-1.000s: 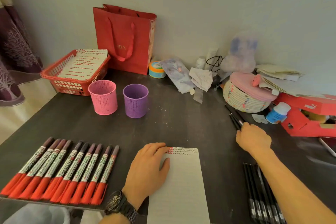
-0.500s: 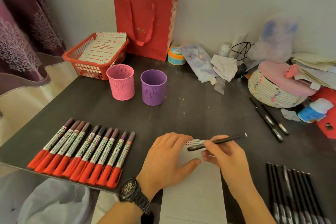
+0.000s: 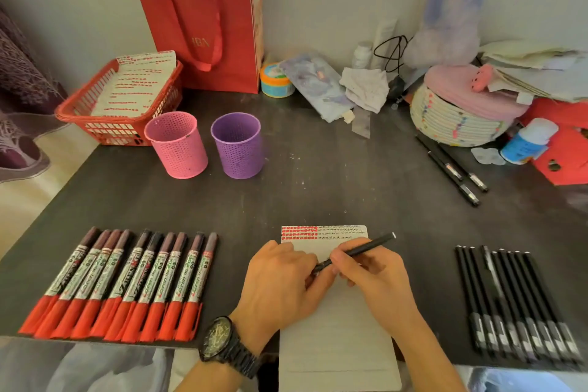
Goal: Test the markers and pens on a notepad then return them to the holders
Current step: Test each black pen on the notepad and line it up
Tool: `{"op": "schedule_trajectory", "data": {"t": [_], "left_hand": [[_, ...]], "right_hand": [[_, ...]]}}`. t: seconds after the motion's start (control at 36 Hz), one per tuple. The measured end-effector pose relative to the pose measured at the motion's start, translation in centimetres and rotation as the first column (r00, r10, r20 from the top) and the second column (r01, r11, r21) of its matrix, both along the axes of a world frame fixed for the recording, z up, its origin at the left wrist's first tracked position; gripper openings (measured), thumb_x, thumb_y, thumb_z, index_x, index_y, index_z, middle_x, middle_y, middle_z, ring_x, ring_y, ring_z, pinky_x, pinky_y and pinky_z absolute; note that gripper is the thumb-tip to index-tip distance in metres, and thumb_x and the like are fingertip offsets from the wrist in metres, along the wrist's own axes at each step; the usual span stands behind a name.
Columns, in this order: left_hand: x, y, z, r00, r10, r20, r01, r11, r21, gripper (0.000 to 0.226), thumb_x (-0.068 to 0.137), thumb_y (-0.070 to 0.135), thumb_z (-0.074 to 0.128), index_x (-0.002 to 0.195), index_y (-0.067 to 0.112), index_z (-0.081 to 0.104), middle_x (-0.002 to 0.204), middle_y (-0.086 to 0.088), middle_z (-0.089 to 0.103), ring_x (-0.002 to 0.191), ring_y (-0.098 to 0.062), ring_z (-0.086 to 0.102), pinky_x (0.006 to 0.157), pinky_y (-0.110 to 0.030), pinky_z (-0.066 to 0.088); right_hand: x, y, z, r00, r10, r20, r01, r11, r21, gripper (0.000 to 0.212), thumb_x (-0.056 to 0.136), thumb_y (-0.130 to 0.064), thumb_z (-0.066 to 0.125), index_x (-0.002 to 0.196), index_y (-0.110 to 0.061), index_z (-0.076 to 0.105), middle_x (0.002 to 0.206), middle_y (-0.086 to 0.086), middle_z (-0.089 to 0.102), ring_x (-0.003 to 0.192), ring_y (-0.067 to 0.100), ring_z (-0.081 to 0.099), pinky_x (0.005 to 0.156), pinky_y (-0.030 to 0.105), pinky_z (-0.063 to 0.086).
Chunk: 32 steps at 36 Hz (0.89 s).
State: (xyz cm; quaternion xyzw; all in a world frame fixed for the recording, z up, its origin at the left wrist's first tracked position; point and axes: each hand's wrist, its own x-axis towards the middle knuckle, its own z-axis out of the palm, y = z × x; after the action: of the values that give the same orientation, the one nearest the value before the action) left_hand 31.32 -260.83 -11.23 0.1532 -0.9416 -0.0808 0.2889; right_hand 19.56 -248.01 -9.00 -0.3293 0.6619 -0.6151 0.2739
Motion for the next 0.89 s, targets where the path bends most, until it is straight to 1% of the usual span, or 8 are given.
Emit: {"op": "schedule_trajectory", "data": {"t": [0.25,0.31,0.39,0.53,0.64,0.72,0.81,0.89], "left_hand": [[0.0,-0.3,-0.1,0.999,0.030,-0.036,-0.028,0.999,0.036,0.060,0.095,0.066,0.043,0.053,0.026,0.027,0.045,0.011,0.035,0.045,-0.011,0.032,0.052,-0.027,0.024],[0.0,-0.3,-0.1,0.999,0.034,-0.031,-0.033,0.998,0.044,0.058,0.093,0.069,0.043,0.056,0.027,0.028,0.052,0.014,0.031,0.052,-0.009,0.029,0.055,-0.026,0.025],[0.0,-0.3,-0.1,0.998,0.064,-0.017,-0.062,0.993,0.096,0.050,0.091,0.072,0.044,0.065,0.031,0.031,0.067,0.019,0.034,0.066,-0.006,0.032,0.060,-0.023,0.030],[-0.1,-0.4,-0.3,0.993,0.081,0.091,-0.099,0.971,0.216,0.037,0.089,0.071,0.044,0.083,0.035,0.046,0.090,0.025,0.046,0.092,0.000,0.046,0.080,-0.017,0.037],[-0.2,-0.6,-0.4,0.985,0.071,0.157,-0.113,0.955,0.275,0.042,0.086,0.069,0.048,0.111,0.035,0.053,0.091,0.030,0.039,0.108,0.004,0.046,0.094,-0.015,0.032],[-0.2,-0.6,-0.4,0.982,0.075,0.174,-0.125,0.946,0.299,0.047,0.085,0.067,0.051,0.120,0.035,0.051,0.086,0.030,0.039,0.118,0.004,0.043,0.100,-0.015,0.027],[-0.2,-0.7,-0.5,0.978,0.086,0.192,-0.144,0.938,0.317,0.050,0.084,0.071,0.046,0.124,0.040,0.047,0.085,0.031,0.041,0.112,0.010,0.039,0.099,-0.014,0.026],[-0.3,-0.9,-0.5,0.977,0.078,0.200,-0.144,0.929,0.342,0.049,0.083,0.071,0.046,0.123,0.042,0.047,0.086,0.033,0.041,0.110,0.010,0.040,0.099,-0.016,0.030]], "right_hand": [[-0.1,0.4,-0.4,0.999,-0.034,-0.013,0.033,0.997,-0.063,0.005,0.090,-0.024,0.069,0.088,-0.025,0.074,0.078,0.009,0.073,0.068,0.017,0.067,0.062,0.023,0.055],[-0.2,0.5,-0.3,0.997,-0.067,0.044,0.071,0.992,-0.103,0.007,0.093,-0.028,0.069,0.091,-0.023,0.074,0.079,0.011,0.071,0.065,0.020,0.064,0.061,0.026,0.054],[-1.0,0.8,-0.1,0.961,-0.169,0.217,0.202,0.969,-0.140,0.025,0.094,-0.043,0.065,0.087,-0.020,0.071,0.076,0.012,0.067,0.058,0.022,0.058,0.054,0.028,0.051],[-3.6,0.7,0.6,0.935,-0.254,0.247,0.290,0.949,-0.121,0.026,0.088,-0.047,0.066,0.087,-0.022,0.066,0.068,0.012,0.063,0.053,0.024,0.058,0.050,0.032,0.050],[-5.7,-0.3,1.8,0.963,-0.220,0.158,0.234,0.969,-0.075,0.022,0.080,-0.040,0.078,0.080,-0.023,0.064,0.064,0.011,0.067,0.051,0.023,0.062,0.049,0.030,0.053],[-6.5,-1.1,1.6,0.968,-0.247,0.054,0.247,0.969,-0.001,0.019,0.089,-0.030,0.076,0.077,-0.022,0.064,0.062,0.013,0.068,0.049,0.023,0.064,0.046,0.028,0.052],[-6.5,-1.4,0.3,0.955,-0.286,-0.075,0.291,0.955,0.052,0.018,0.095,-0.025,0.068,0.078,-0.020,0.067,0.062,0.009,0.069,0.049,0.018,0.065,0.047,0.023,0.052],[-6.2,-1.4,-0.4,0.940,-0.315,-0.132,0.327,0.942,0.074,0.023,0.091,-0.032,0.072,0.070,-0.026,0.066,0.058,0.005,0.067,0.047,0.014,0.063,0.046,0.019,0.050]]}}
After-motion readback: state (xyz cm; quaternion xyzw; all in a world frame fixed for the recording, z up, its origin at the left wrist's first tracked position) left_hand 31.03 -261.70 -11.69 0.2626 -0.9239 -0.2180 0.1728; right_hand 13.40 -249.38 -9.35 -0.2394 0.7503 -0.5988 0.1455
